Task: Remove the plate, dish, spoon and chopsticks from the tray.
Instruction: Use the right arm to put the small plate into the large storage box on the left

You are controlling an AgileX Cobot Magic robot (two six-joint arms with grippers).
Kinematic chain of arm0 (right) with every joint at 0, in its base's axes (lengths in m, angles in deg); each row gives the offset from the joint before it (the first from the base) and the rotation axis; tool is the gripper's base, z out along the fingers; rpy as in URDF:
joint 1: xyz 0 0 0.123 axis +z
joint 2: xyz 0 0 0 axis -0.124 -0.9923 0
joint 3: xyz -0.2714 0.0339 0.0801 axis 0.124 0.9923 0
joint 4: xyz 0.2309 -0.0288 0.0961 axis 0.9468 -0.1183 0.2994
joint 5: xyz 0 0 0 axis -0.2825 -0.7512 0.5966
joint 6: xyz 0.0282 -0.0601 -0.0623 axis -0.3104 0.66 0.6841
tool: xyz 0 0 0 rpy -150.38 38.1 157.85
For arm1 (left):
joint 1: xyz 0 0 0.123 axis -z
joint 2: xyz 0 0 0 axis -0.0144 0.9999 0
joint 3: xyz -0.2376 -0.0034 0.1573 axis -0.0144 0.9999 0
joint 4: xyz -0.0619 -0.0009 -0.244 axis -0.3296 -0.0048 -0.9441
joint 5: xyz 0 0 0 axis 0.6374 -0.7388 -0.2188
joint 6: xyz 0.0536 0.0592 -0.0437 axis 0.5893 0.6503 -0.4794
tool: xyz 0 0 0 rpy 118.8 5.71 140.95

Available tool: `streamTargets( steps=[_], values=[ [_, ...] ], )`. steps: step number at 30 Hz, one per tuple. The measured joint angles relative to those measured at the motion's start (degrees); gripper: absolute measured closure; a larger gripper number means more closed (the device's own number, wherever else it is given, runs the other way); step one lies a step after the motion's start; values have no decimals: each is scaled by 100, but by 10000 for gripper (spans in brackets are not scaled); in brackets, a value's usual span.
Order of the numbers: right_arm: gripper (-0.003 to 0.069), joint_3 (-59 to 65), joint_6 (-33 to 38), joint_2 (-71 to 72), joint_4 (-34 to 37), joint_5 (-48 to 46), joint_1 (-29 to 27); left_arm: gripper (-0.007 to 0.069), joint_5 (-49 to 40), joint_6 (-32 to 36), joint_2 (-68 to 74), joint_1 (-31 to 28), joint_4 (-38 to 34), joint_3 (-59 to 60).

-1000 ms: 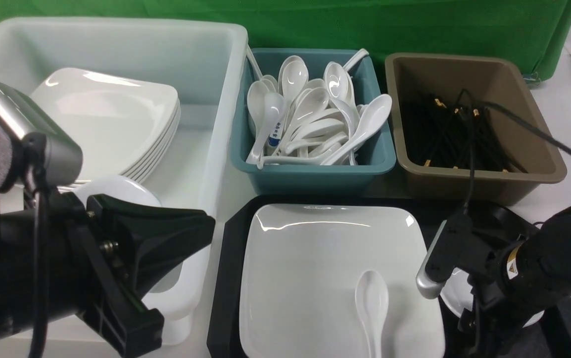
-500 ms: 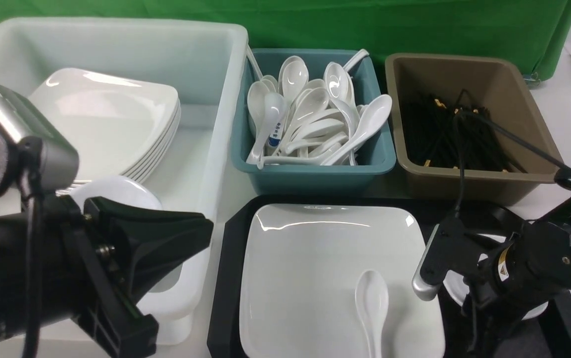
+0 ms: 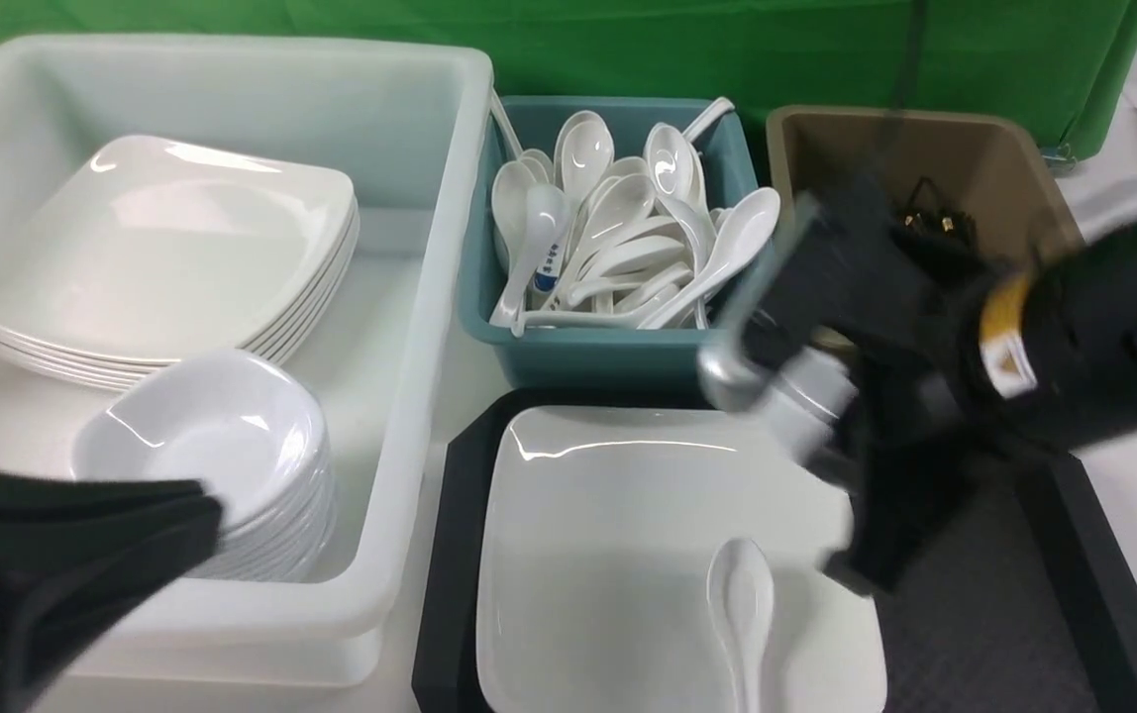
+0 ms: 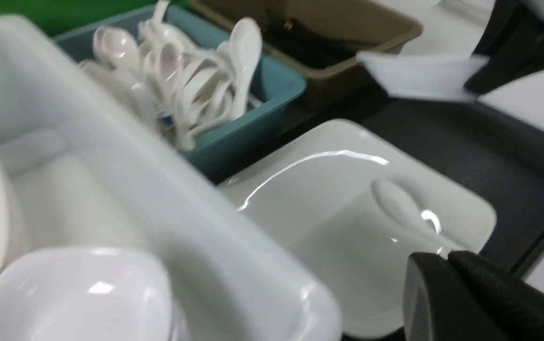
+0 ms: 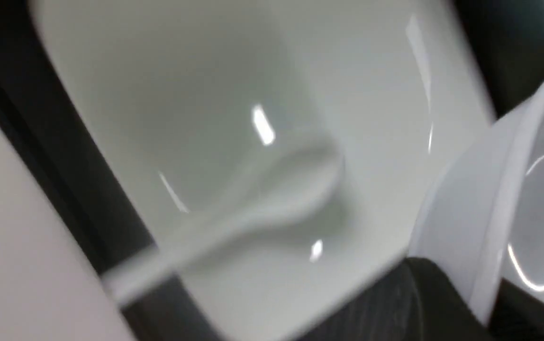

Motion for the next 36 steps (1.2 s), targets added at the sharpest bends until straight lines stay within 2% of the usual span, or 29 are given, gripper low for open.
streamTargets(
  steps=[1, 4, 8, 12, 17, 24, 28, 29, 30, 31, 33, 36],
  values=[
    [599, -424, 209, -218, 0, 136, 329, 607, -368, -443, -125, 0, 505, -110],
    [599, -1086, 660, -686, 0, 451, 775, 607, -1106, -1180, -365, 0, 1431, -353],
    [599, -2293, 1500, -1900, 10, 781, 1335, 607, -1905, -1837, -787, 0, 2083, -610],
    [599, -3620, 1891, -3348, 52, 811, 1522, 607, -2389, -1991, -1241, 0, 2181, -690],
    [599, -4607, 1928, -4412, 46, 770, 1522, 607, -2585, -2008, -1465, 0, 2162, -690],
    [580, -4997, 1939, -5032, -72, 777, 1522, 607, -2585, -2008, -1479, 0, 2121, -690],
    [477, -4997, 1945, -5087, -98, 777, 1522, 607, -2585, -1987, -1479, 0, 2098, -690],
    [396, -4997, 1945, -5087, -115, 752, 1522, 607, -2585, -1968, -1479, 0, 2029, -690],
    [396, -4997, 1945, -5087, -115, 743, 1522, 607, -2585, -1951, -1479, 0, 2010, -690],
    [321, -5010, 1945, -5067, -131, 634, 1522, 607, -2579, -1908, -1479, 0, 1919, -690],
    [216, -5039, 1945, -5002, -171, 233, 1522, 607, -2560, -1847, -1479, 0, 1748, -690],
    [173, -5044, 1750, -4767, -266, -508, 1522, 607, -2439, -1830, -1441, 0, 1567, -690]
  ],
)
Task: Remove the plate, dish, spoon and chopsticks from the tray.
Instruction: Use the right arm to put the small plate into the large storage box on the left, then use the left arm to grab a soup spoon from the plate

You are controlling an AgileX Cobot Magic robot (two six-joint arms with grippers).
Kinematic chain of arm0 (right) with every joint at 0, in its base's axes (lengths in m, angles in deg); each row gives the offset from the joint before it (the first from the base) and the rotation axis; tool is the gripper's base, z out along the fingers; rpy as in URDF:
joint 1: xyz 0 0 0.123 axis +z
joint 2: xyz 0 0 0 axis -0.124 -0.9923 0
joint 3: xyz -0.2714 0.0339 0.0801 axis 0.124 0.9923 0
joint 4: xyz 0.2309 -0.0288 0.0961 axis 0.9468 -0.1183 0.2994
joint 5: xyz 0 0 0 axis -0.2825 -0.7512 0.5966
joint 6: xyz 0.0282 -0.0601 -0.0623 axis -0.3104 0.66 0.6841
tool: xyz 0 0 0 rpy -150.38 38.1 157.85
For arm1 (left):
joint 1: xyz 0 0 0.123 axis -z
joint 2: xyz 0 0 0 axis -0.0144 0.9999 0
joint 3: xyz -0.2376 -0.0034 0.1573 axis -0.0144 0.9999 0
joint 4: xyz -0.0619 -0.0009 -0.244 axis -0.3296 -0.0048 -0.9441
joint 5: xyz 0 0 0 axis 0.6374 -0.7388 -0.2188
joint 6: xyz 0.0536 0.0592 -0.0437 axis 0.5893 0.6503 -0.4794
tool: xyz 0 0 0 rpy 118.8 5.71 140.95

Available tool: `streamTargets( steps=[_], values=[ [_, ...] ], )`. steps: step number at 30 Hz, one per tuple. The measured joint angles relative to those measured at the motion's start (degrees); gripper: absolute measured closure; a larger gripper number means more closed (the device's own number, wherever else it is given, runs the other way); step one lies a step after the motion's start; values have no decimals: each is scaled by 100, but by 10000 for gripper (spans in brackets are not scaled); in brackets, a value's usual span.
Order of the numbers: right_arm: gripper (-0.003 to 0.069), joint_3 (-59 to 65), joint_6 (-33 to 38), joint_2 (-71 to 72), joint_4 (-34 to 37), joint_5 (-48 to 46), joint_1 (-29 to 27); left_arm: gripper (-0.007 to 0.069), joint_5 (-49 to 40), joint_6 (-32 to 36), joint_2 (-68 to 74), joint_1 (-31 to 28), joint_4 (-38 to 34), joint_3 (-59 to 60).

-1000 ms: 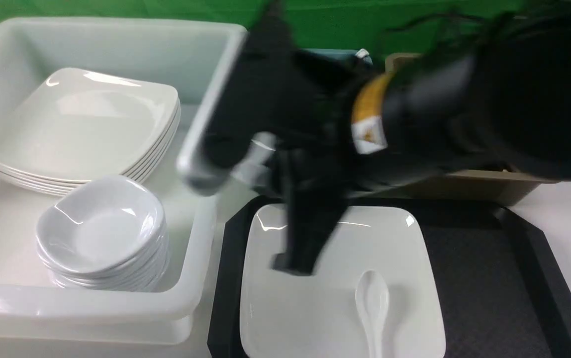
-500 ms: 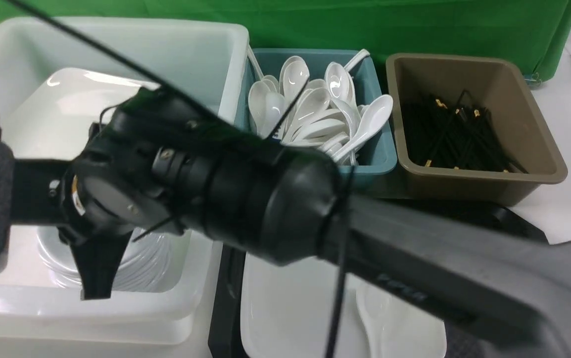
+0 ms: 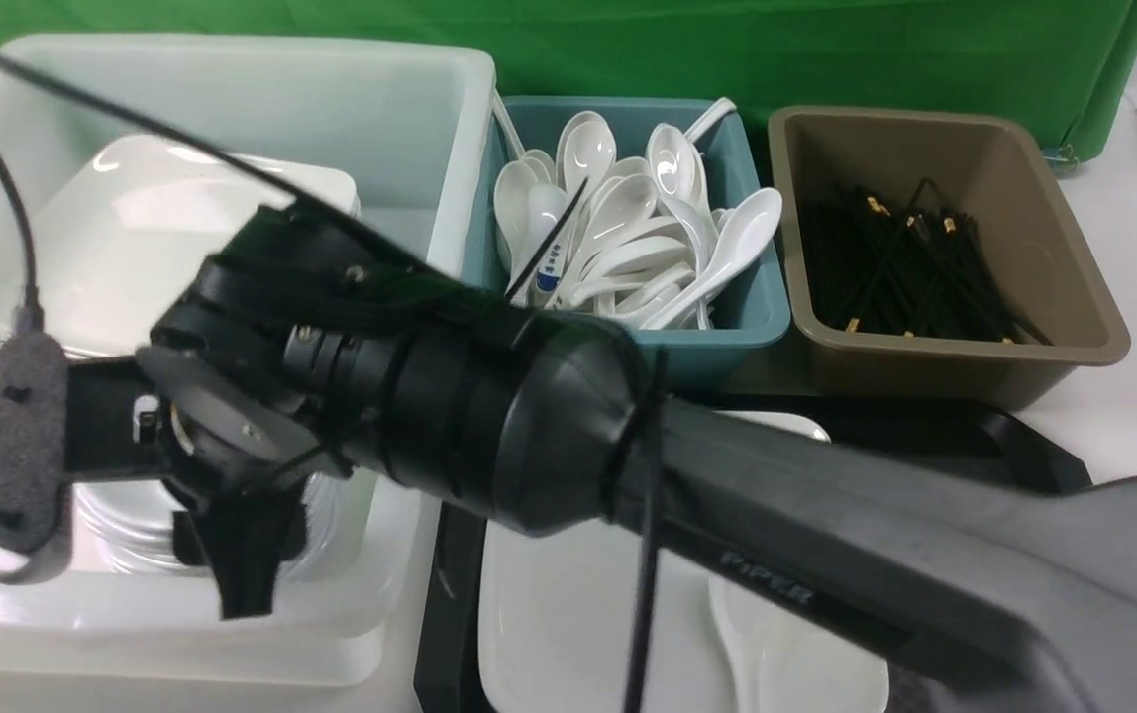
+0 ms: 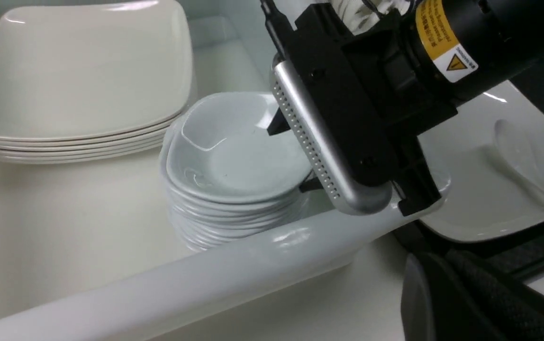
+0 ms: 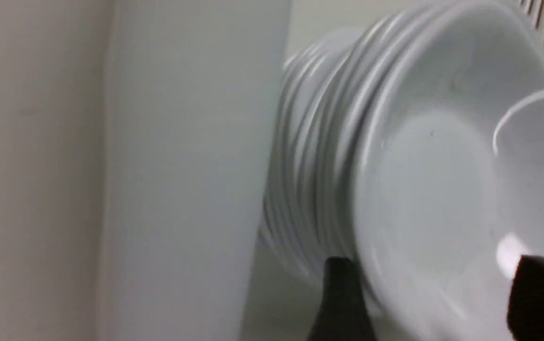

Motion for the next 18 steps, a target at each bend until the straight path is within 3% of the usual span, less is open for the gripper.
streamTargets(
  steps=[5, 6, 11, 15, 18],
  values=[
    [230, -5, -481, 488, -532, -1020, 0, 607, 194, 20, 265, 0, -198, 0],
    [285, -5, -616, 672, -667, -1386, 0, 607, 239, 34, 454, 0, -293, 0],
    [492, 252, -1469, 1445, -818, -1392, -44, 607, 415, 303, 1230, 0, -703, 0],
    [586, 1209, -2372, 2445, -829, -1392, -300, 607, 553, 670, 1874, 0, -1057, 0],
    [599, 2102, -2890, 3193, -854, -1392, -554, 607, 565, 881, 2271, 0, -1229, 0]
  ],
)
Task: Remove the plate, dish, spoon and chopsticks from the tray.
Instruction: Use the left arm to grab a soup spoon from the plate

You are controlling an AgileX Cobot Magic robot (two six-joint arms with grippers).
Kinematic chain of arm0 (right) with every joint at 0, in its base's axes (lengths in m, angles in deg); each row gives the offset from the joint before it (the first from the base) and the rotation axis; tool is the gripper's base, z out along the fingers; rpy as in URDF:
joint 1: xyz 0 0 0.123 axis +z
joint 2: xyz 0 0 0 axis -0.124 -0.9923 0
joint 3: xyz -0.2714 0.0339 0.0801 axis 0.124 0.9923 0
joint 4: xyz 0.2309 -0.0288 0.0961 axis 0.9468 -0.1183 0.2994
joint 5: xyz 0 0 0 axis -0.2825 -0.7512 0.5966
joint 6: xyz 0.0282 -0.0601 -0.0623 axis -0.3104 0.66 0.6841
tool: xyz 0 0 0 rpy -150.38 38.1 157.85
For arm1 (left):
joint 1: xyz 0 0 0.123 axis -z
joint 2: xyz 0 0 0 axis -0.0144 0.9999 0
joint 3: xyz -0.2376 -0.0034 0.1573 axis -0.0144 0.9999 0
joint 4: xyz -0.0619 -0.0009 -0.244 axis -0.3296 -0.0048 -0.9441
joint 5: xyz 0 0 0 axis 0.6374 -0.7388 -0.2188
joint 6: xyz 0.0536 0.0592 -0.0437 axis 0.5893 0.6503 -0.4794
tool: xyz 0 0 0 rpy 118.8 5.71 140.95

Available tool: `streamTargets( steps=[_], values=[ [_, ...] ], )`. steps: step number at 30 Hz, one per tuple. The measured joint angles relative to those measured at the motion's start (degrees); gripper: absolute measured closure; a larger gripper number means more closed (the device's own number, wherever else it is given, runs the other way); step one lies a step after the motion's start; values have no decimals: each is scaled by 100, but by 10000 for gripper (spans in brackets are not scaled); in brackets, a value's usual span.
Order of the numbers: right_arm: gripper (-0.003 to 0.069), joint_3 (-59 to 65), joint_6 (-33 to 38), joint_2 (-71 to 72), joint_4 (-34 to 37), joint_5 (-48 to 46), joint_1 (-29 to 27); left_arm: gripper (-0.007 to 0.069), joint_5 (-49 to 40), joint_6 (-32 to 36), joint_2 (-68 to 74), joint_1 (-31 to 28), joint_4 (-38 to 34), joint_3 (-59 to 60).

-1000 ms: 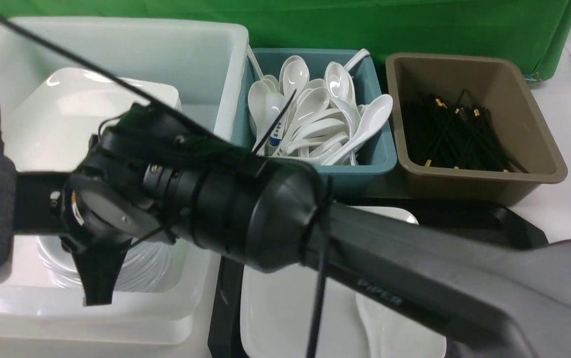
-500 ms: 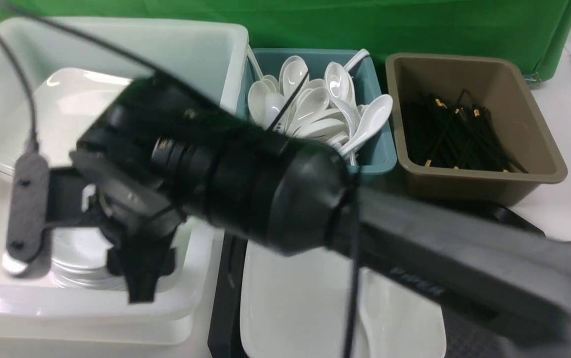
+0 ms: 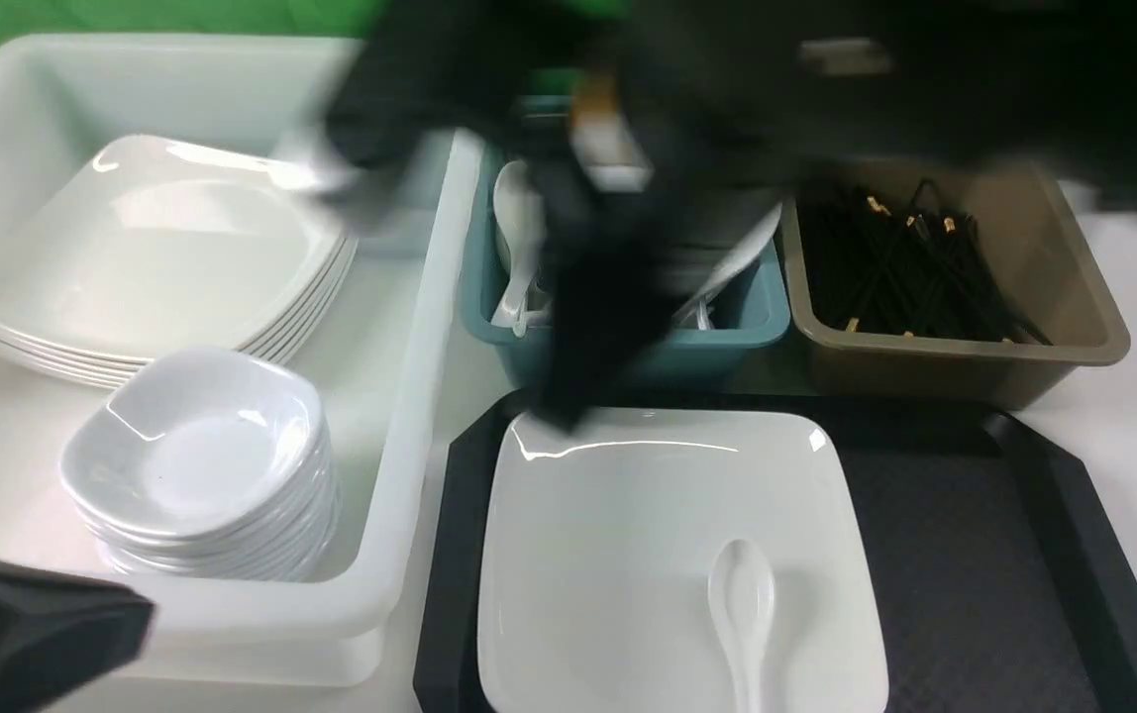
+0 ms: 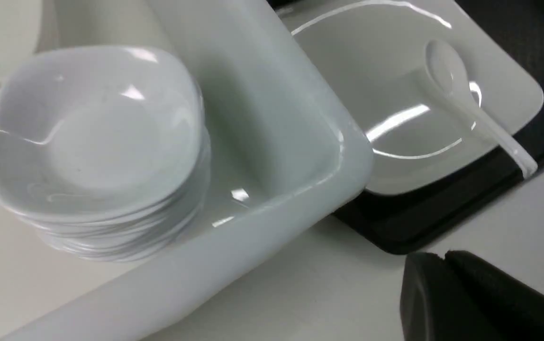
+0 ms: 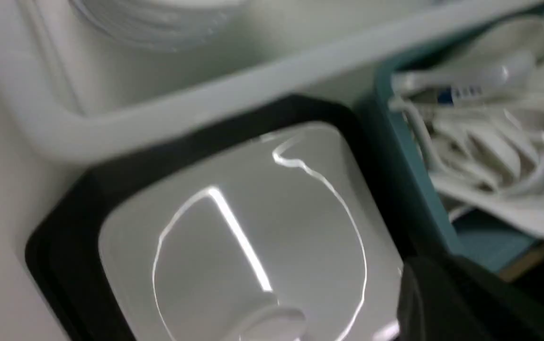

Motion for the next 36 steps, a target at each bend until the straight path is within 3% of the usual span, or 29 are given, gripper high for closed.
streamTargets(
  steps=[6, 11, 13, 17, 20, 23, 27, 36],
  values=[
    [599, 2735, -1191, 2263, -47, 5, -736, 607, 386, 916, 1293, 0, -808, 0],
    [594, 4258, -1938, 3768, -36, 71, -869, 607, 918, 1590, 2961, 129, -1927, -180],
    [592, 4523, -2083, 4104, -36, 130, -869, 607, 990, 1619, 3386, 299, -2029, -332],
    [590, 5110, -2337, 4930, -17, 345, -869, 607, 1112, 1286, 4656, 1055, -2023, -1038],
    [587, 5459, -2391, 5543, -12, 475, -869, 605, 1115, 413, 5675, 1846, -1607, -1812],
    [584, 5586, -2391, 5885, -12, 495, -869, 582, 856, -353, 6375, 2228, -1048, -2554],
    [574, 5684, -2354, 6093, -6, 490, -869, 487, 427, -896, 7082, 2297, -660, -3305],
    [569, 5869, -2019, 6121, -6, 510, -869, 127, 302, -1426, 7912, 2291, -319, -3960]
  ],
)
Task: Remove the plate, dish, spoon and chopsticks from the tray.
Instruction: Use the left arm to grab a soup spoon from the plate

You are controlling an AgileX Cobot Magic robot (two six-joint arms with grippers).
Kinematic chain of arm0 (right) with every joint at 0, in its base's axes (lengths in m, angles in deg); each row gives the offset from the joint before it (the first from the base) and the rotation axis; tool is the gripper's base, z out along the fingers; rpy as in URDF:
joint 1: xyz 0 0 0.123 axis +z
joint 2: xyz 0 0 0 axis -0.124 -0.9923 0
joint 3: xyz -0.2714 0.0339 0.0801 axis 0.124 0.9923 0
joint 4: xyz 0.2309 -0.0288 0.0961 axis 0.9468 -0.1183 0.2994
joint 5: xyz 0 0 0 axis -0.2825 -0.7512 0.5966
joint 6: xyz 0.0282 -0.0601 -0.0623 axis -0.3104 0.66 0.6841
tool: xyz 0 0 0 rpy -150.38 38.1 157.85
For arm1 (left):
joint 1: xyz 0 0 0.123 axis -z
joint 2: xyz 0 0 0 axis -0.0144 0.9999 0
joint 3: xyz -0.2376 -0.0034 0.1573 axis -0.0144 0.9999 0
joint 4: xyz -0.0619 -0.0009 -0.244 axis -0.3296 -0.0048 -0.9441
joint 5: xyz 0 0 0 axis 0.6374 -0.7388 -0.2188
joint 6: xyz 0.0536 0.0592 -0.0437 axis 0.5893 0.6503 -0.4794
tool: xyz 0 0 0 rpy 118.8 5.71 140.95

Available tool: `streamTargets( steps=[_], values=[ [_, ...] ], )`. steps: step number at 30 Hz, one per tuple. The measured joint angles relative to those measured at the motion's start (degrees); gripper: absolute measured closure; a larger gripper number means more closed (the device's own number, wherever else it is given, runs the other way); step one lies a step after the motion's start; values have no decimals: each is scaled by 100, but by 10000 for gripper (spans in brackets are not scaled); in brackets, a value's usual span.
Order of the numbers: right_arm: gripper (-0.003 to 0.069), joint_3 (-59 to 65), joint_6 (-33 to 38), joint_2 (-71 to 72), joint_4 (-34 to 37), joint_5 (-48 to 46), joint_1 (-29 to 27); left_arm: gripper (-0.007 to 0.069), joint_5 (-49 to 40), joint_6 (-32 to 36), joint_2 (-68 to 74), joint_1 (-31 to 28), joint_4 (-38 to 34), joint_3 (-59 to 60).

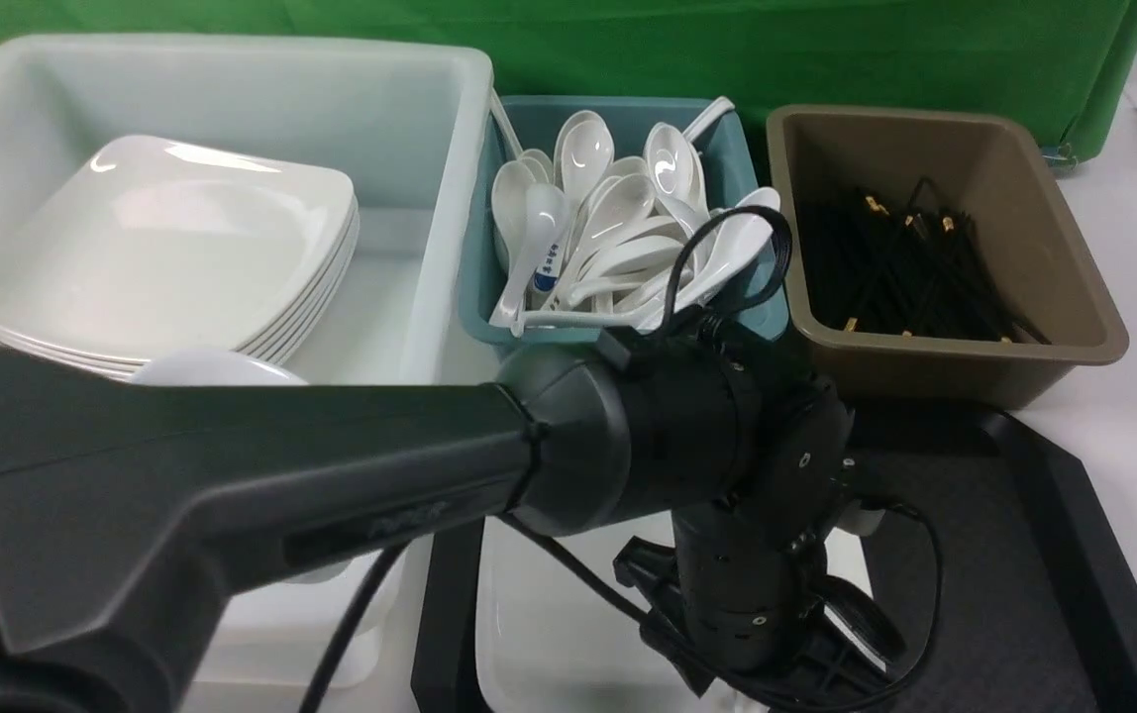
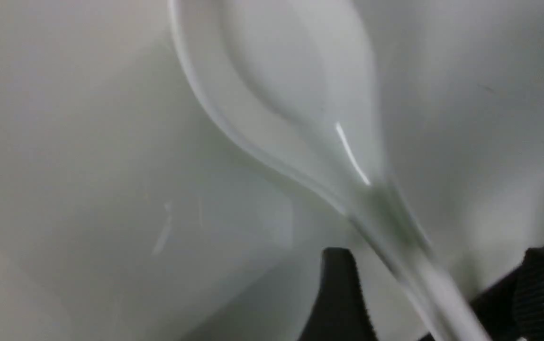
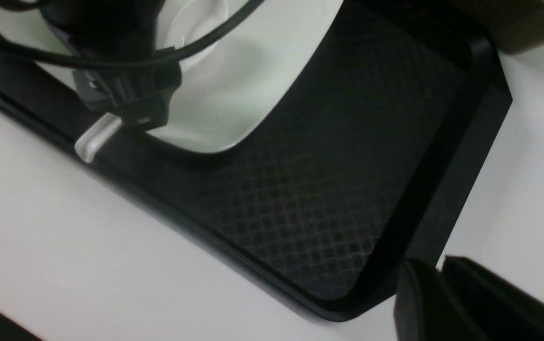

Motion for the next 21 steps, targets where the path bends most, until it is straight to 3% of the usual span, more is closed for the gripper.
streamTargets(
  steps=[3, 7, 12, 16, 18, 21],
  values=[
    [569, 42, 167, 0, 0, 0, 0, 75, 95, -132, 165, 0, 193, -38],
    [569, 45, 320, 0, 0, 4, 0, 78, 326, -219, 245, 0, 427, -63],
    [569, 56, 572, 0, 1, 4, 0, 251, 509, -230, 264, 0, 521, -75],
    [569, 66, 612, 0, -4, 18, 0, 497, 594, -110, 284, 0, 509, -82],
    [569, 66, 612, 0, -32, 44, 0, 546, 657, -17, 235, 0, 503, -89],
    [566, 66, 612, 0, -132, 121, 0, 556, 608, 95, 140, 0, 604, -109]
  ],
)
